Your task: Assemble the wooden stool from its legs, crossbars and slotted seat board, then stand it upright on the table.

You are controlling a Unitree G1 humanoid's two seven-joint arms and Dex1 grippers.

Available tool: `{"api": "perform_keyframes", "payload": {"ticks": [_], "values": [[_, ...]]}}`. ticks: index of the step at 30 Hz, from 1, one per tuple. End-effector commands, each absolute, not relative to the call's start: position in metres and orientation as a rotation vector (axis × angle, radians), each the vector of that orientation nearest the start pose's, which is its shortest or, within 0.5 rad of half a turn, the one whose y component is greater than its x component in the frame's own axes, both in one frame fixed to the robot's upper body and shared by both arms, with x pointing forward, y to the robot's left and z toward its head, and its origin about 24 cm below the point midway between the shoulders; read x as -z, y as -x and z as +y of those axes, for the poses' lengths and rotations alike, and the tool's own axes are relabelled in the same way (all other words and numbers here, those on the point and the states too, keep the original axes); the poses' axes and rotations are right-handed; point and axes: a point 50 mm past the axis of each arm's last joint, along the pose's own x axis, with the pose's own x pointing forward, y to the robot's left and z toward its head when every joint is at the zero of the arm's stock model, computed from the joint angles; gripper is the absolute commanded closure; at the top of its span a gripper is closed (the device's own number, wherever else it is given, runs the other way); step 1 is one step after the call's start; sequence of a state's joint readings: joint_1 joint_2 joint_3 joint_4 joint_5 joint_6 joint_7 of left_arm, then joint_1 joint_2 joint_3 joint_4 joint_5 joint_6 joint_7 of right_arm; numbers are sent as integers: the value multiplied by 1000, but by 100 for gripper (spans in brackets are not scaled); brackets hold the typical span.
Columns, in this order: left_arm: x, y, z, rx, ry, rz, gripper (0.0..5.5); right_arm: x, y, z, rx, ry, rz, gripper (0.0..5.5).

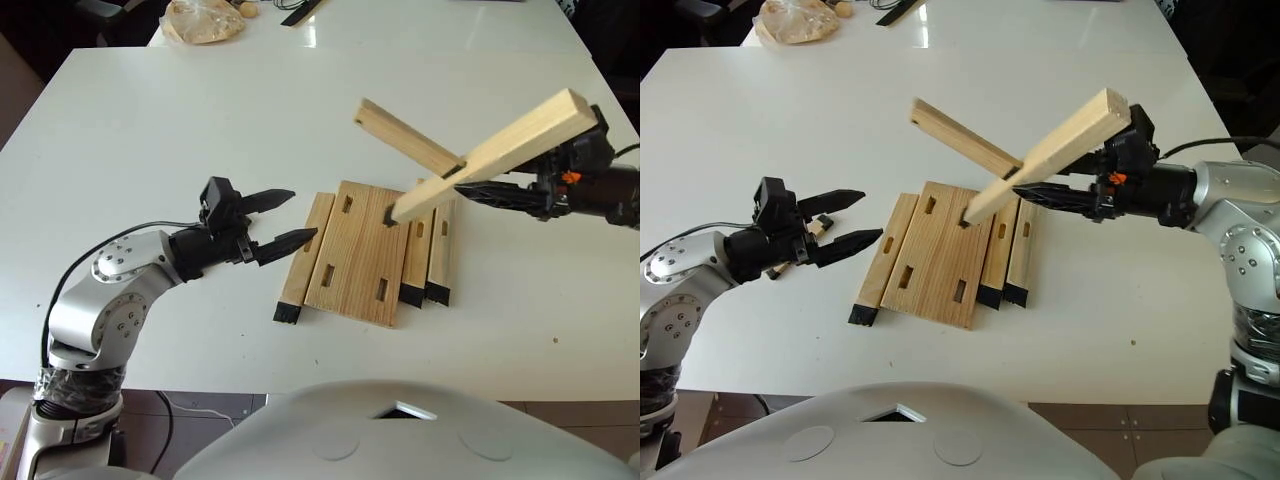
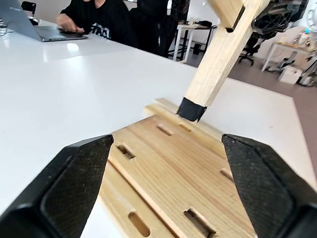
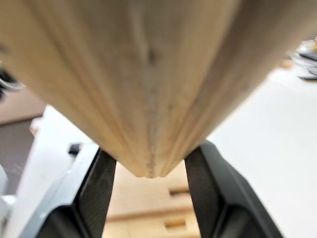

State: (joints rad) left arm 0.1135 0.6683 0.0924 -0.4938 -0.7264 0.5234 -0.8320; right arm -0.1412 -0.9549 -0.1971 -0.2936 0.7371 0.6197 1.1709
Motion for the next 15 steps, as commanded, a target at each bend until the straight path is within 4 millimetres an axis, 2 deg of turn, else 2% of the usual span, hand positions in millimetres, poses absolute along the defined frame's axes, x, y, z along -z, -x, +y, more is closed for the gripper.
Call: {"api": "perform_keyframes", "payload": {"ticks": [1, 4, 8, 11, 15], "values": [[-109, -198, 188, 1010, 55, 202, 143, -170, -231, -253, -1148, 274, 317, 347], [-106, -199, 187, 999, 44, 203, 143, -164, -238, -259, -1119, 304, 316, 347], [-104, -200, 188, 999, 36, 204, 143, -164, -238, -251, -1149, 285, 289, 347], [-102, -199, 190, 993, 27, 212, 143, -170, -231, -242, -1204, 244, 277, 347], [-101, -188, 189, 978, 33, 226, 143, -184, -216, -232, -1279, 194, 281, 347]]}}
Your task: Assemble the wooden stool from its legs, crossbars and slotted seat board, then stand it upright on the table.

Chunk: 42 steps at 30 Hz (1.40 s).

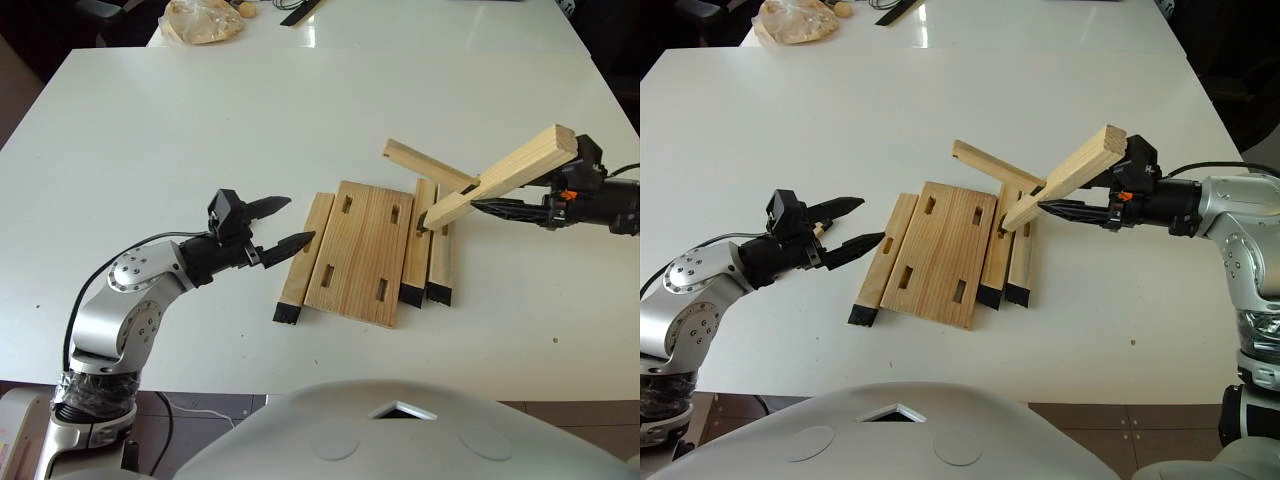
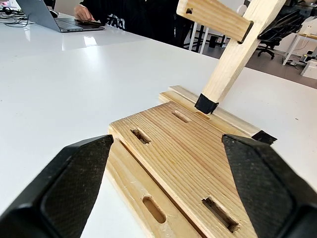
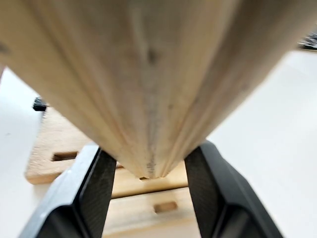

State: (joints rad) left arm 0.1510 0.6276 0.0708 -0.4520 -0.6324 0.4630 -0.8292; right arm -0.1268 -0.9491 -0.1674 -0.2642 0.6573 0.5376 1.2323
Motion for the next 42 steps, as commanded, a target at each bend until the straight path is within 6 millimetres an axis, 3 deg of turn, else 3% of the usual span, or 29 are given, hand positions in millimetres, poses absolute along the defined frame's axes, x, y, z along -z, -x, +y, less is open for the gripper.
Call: {"api": "perform_keyframes", "payload": {"ticks": [1, 7, 13, 21, 34, 42], "values": [[-100, -183, 189, 974, 35, 233, 143, -187, -212, -229, -1296, 177, 285, 347], [-95, -164, 188, 924, 49, 264, 143, -179, -193, -211, -1371, 127, 362, 347], [-93, -161, 185, 902, 52, 265, 143, -168, -180, -203, -1406, 102, 426, 347], [-93, -162, 185, 894, 50, 268, 143, -156, -178, -196, -1391, 125, 444, 347], [-90, -161, 187, 888, 46, 277, 143, -142, -183, -198, -1321, 315, 433, 347], [-89, -167, 191, 883, 40, 272, 143, -124, -180, -197, -1371, 584, 460, 347]]}}
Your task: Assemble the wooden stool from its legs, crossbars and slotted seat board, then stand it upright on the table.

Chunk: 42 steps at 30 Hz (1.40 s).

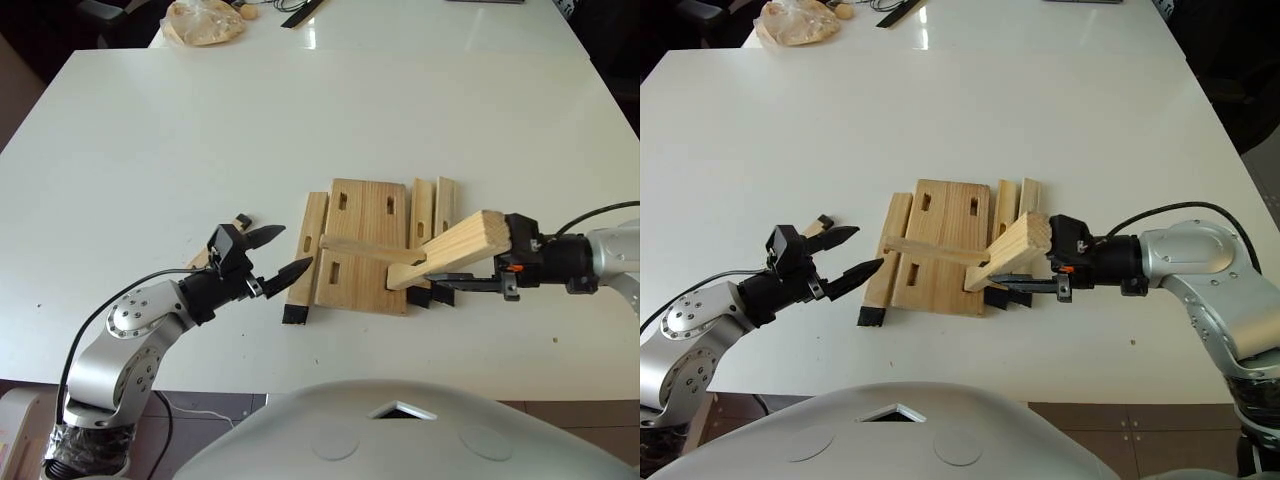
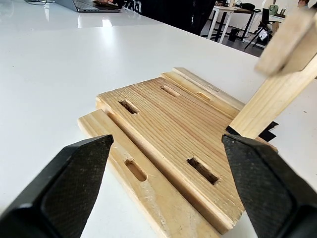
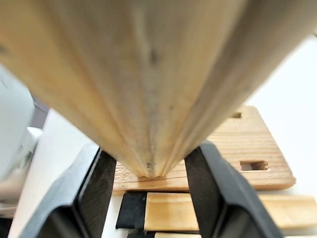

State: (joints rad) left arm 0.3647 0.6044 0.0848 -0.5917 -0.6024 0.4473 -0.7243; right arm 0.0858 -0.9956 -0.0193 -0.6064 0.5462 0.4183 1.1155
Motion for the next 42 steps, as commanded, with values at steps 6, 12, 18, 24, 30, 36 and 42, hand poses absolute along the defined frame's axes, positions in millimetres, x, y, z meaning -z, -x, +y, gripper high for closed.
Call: {"api": "perform_keyframes", "payload": {"ticks": [6, 12, 18, 24, 30, 36, 42], "values": [[-88, -174, 207, 843, 18, 281, 143, -123, -188, -192, -1406, 534, 484, 347], [-90, -181, 214, 839, -7, 279, 143, -118, -195, -193, -1408, 416, 535, 347], [-86, -183, 217, 818, -24, 299, 143, -130, -209, -189, -1356, 438, 427, 311], [-84, -184, 219, 807, -36, 308, 143, -141, -216, -184, -1349, 419, 369, 232], [-93, -189, 225, 758, -63, 277, 143, -142, -212, -188, -1369, 424, 392, 198], [-103, -190, 249, 641, -250, 303, 143, -149, -197, -200, -1381, 383, 403, 198], [-105, -185, 258, 675, -364, 352, 143, -148, -191, -211, -1313, 355, 406, 198]]}}
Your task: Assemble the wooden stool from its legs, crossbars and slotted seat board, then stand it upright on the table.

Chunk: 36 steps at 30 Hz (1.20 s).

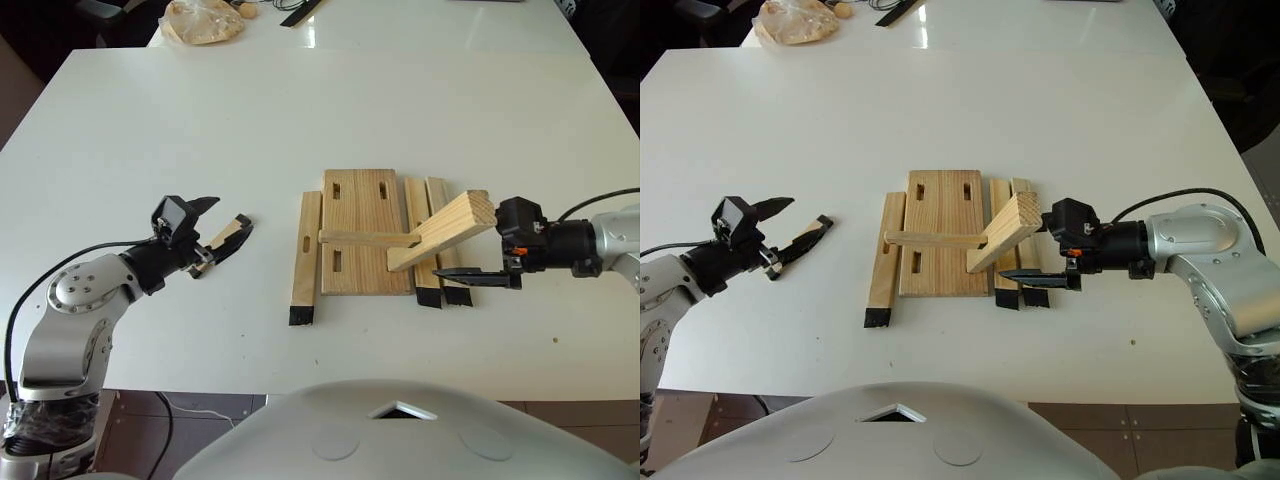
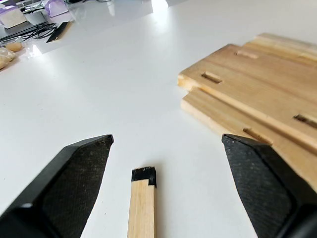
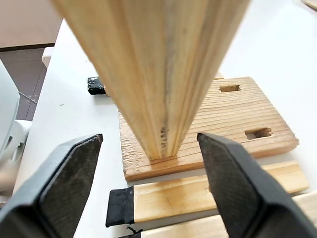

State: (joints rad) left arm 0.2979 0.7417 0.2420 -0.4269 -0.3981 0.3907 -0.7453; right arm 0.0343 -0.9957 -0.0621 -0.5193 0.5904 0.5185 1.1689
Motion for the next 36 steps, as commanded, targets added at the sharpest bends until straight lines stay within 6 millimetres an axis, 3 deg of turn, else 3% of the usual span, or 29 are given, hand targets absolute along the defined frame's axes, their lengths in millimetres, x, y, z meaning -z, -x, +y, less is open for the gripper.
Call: {"api": "perform_keyframes", "payload": {"ticks": [1, 6, 9, 17, 22, 29, 36], "values": [[-105, -185, 261, 676, -375, 361, 143, -147, -190, -216, -1289, 356, 415, 198], [-103, -185, 265, 671, -397, 389, 143, -133, -189, -245, -1163, 396, 502, 198], [-99, -183, 273, 651, -434, 424, 143, -126, -189, -251, -1129, 402, 525, 198], [-84, -173, 306, 641, -582, 560, 143, -106, -187, -245, -1053, 339, 520, 198], [-75, -174, 310, 660, -562, 589, 143, -96, -198, -235, -998, 319, 481, 198], [-60, -173, 309, 693, -493, 637, 143, -93, -204, -237, -961, 332, 465, 198], [-46, -170, 323, 640, -521, 693, 255, -94, -210, -237, -940, 345, 449, 194]]}}
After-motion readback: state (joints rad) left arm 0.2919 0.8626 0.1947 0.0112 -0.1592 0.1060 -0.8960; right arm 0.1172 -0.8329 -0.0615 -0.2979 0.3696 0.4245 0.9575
